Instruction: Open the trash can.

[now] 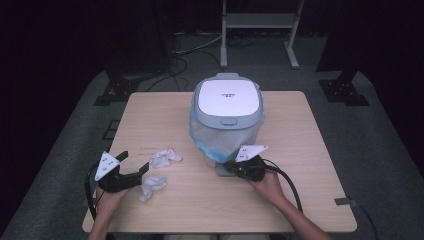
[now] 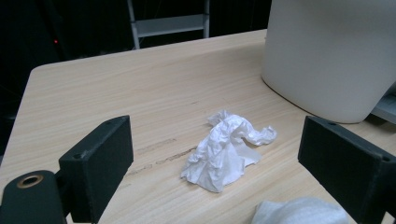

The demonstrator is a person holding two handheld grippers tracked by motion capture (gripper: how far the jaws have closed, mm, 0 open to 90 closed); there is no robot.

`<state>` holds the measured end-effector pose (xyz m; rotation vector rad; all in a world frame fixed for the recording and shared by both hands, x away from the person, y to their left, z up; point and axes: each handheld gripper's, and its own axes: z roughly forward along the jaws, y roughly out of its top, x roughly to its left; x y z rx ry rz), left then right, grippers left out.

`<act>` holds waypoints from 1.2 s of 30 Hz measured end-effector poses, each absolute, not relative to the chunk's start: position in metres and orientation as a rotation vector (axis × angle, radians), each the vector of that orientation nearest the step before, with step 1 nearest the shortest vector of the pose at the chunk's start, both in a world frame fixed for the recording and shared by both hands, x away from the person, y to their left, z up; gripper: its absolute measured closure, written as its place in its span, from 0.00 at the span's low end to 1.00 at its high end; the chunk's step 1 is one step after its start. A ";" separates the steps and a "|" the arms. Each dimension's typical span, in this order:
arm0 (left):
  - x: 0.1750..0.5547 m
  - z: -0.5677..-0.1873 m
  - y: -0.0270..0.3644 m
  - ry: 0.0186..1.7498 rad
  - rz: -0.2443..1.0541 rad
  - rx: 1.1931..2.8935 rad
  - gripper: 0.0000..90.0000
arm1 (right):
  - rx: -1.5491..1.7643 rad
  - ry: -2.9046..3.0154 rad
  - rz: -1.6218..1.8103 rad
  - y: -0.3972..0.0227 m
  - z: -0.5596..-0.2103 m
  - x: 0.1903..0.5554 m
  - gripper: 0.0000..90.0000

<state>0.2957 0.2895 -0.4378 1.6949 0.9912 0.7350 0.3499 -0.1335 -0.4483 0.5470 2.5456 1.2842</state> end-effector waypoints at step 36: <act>0.299 -0.440 0.286 0.986 0.693 1.728 0.15 | 0.558 2.512 1.232 -0.127 -0.462 0.355 1.00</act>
